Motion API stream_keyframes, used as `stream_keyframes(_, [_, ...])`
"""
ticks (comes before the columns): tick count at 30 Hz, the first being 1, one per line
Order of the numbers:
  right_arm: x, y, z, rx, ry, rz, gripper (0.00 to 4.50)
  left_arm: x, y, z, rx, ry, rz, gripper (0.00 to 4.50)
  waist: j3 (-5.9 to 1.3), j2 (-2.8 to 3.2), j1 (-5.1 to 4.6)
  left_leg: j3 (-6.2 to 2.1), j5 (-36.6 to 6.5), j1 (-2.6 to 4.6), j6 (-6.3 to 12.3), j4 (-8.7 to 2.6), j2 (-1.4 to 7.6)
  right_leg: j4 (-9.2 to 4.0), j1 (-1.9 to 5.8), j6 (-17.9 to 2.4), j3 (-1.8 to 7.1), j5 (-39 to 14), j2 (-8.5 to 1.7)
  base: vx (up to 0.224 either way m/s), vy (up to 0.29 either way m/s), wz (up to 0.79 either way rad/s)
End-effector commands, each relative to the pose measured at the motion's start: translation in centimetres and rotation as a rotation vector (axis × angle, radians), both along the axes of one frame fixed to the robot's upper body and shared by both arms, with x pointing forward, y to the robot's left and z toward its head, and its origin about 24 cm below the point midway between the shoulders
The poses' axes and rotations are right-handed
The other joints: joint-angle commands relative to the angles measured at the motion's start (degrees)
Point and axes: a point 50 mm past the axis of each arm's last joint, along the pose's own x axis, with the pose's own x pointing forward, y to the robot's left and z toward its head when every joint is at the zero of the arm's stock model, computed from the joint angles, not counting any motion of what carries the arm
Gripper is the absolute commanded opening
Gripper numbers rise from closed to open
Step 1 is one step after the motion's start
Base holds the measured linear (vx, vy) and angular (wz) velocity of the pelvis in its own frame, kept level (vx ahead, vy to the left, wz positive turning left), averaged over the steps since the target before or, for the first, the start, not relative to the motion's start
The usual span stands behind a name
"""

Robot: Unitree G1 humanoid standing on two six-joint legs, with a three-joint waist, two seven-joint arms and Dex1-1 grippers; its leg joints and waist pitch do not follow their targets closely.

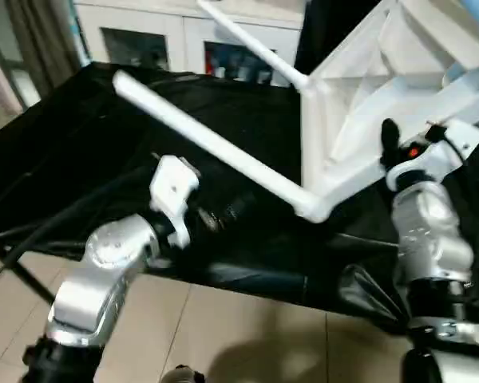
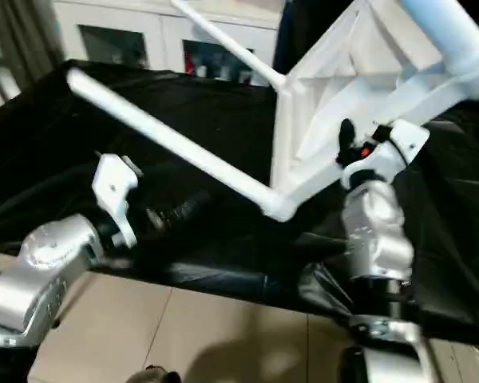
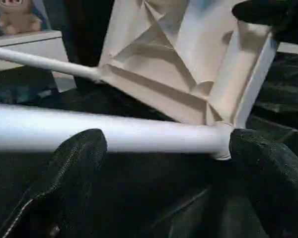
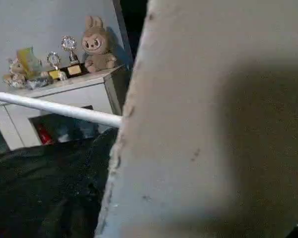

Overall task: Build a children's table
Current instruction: Flip table

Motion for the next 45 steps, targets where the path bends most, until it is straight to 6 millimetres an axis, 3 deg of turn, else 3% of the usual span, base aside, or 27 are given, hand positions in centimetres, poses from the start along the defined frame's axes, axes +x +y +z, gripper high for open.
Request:
stream_keyframes(1, [-0.1, 0.0, -1.4, -0.103, 0.089, 0.049, 2.17, 0.3, -0.1, 0.4, 0.047, -0.042, 0.010, 4.50, -3.15, -0.07, -0.44, -2.02, -13.82, 2.53, -4.34, -4.36, 3.11, -5.22, 0.42, -5.43, 1.87, -8.87, -3.72, 0.000, 0.000, 0.00])
stream_keyframes(2, [0.0, 0.1, -1.2, -0.111, 0.091, 0.069, 2.17, 0.3, -0.1, 0.4, 0.056, -0.049, 0.005, 4.50, -3.20, -0.38, -0.49, -2.03, -14.12, 2.56, -4.16, -4.31, 3.15, -5.22, 0.56, -5.48, 1.87, -8.80, -3.73, 0.000, 0.000, 0.00])
stream_keyframes(10, [0.3, 0.0, -0.3, -0.231, 0.108, 0.123, 2.13, 0.6, -1.0, 1.3, 0.098, -0.101, -0.023, 4.50, -3.30, -0.70, -0.45, -1.92, -12.92, 2.64, -3.25, -4.08, 3.25, -5.04, 0.61, -7.10, 1.82, -7.06, -3.70, 0.000, 0.000, 0.00])
stream_keyframes(13, [0.3, 0.0, -0.2, -0.252, 0.109, 0.117, 2.06, 0.6, -1.1, 1.4, 0.106, -0.102, -0.032, 4.50, -3.25, -0.55, -0.42, -1.93, -13.93, 2.84, -3.77, -4.17, 3.29, -5.09, 0.38, -7.38, 1.78, -7.82, -3.67, 0.000, 0.000, 0.00])
stream_keyframes(17, [0.5, 0.7, -0.1, -0.262, 0.113, 0.109, 2.01, 0.9, -1.7, 2.3, 0.187, -0.193, -0.091, 4.50, -3.14, -0.93, -0.44, -2.07, -16.66, 3.06, -4.85, -4.39, 3.36, -5.41, 0.08, -6.54, 1.87, -10.86, -3.70, 0.000, 0.000, 0.00])
stream_keyframes(18, [0.5, 0.8, -0.1, -0.262, 0.114, 0.110, 2.01, 0.9, -1.8, 2.3, 0.190, -0.198, -0.098, 4.50, -3.16, -0.79, -0.33, -2.07, -17.01, 3.21, -5.14, -4.38, 3.38, -5.38, -0.06, -6.44, 1.92, -11.06, -3.76, 0.000, 0.000, 0.00])
stream_keyframes(24, [0.4, 2.7, -1.1, -0.280, 0.128, 0.196, 2.00, 1.1, -3.5, 3.9, 0.240, -0.298, -0.161, 4.50, -3.27, -1.11, -0.53, -2.19, -15.59, 2.65, -5.44, -4.55, 3.33, -4.90, 0.49, -6.93, 1.81, -7.46, -3.89, 0.000, 0.000, 0.00])
stream_keyframes(26, [0.4, 3.2, -1.6, -0.301, 0.142, 0.226, 2.55, 1.2, -4.1, 4.8, 0.261, -0.353, -0.186, 4.50, -3.38, -1.10, -0.48, -2.12, -15.27, 2.83, -5.17, -4.37, 3.36, -4.96, 0.45, -6.82, 1.86, -7.49, -3.99, 0.000, 0.000, 0.00])
stream_keyframes(27, [0.3, 3.4, -2.1, -0.314, 0.156, 0.235, 2.55, 1.3, -4.6, 5.6, 0.289, -0.400, -0.213, 4.50, -3.33, -1.54, -0.32, -2.11, -14.52, 2.69, -4.76, -4.35, 3.38, -5.04, 0.55, -6.94, 1.85, -7.25, -4.08, 0.000, 0.000, 0.00])
stream_keyframes(29, [0.3, 3.4, -2.5, -0.318, 0.165, 0.235, 2.79, 1.3, -4.8, 6.0, 0.311, -0.429, -0.229, 4.50, -3.36, -1.37, -0.44, -2.16, -13.36, 2.60, -4.61, -4.31, 3.36, -4.76, 0.74, -7.36, 1.77, -5.89, -4.05, 0.000, 0.000, 0.00])
stream_keyframes(30, [0.3, 3.4, -2.7, -0.326, 0.177, 0.229, 2.79, 1.1, -5.1, 6.3, 0.322, -0.445, -0.245, 4.50, -3.27, -1.62, -0.68, -2.20, -13.09, 2.22, -4.55, -4.41, 3.26, -4.75, 0.99, -7.64, 1.71, -5.41, -4.02, 0.000, 0.000, 0.00])
stream_keyframes(33, [0.3, 3.2, -3.8, -0.364, 0.220, 0.207, 3.12, 0.6, -5.7, 7.4, 0.345, -0.513, -0.275, 4.50, -3.73, -1.70, -0.96, -2.02, -10.34, 2.30, -3.64, -3.89, 3.26, -4.29, 1.11, -9.04, 1.67, -1.18, -3.99, 0.000, 0.000, 0.00])
stream_keyframes(36, [0.3, 3.1, -4.7, -0.385, 0.238, 0.215, 3.12, -0.2, -6.3, 9.3, 0.328, -0.601, -0.321, 4.50, -3.63, -1.83, -0.98, -1.83, -7.83, 2.07, -1.99, -3.60, 3.24, -3.96, 1.36, -10.43, 1.66, 2.08, -3.97, 0.000, 0.000, 0.00])
stream_keyframes(38, [0.4, 3.1, -4.8, -0.373, 0.232, 0.225, 3.12, -0.4, -6.3, 9.7, 0.329, -0.624, -0.332, 4.50, -3.55, -1.61, -0.89, -1.80, -8.15, 2.31, -1.69, -3.57, 3.36, -4.01, 1.21, -10.77, 1.66, 1.65, -4.03, 0.000, 0.000, 0.00])
stream_keyframes(41, [0.6, 3.3, -4.7, -0.368, 0.216, 0.235, 3.12, -0.7, -6.4, 10.2, 0.327, -0.659, -0.348, 4.50, -3.37, -1.75, -1.02, -1.80, -8.94, 2.27, -1.69, -3.62, 3.45, -4.05, 1.24, -11.07, 1.67, 0.95, -3.96, 0.000, 0.000, 0.00])
stream_keyframes(42, [0.9, 3.5, -4.4, -0.375, 0.190, 0.245, 3.12, -0.9, -6.4, 10.8, 0.329, -0.712, -0.339, 4.50, -3.41, -2.06, -0.95, -1.76, -9.18, 2.29, -1.63, -3.58, 3.44, -4.04, 1.22, -11.25, 1.66, -0.07, -4.08, 0.000, 0.000, 0.00])
stream_keyframes(45, [1.2, 3.9, -3.7, -0.396, 0.139, 0.250, 3.12, -0.9, -6.2, 11.6, 0.341, -0.789, -0.300, 4.50, -3.14, -2.24, -1.09, -1.75, -11.06, 2.42, -2.58, -3.74, 3.63, -4.35, 0.97, -10.76, 1.67, -3.24, -4.05, 0.000, 0.000, 0.00])
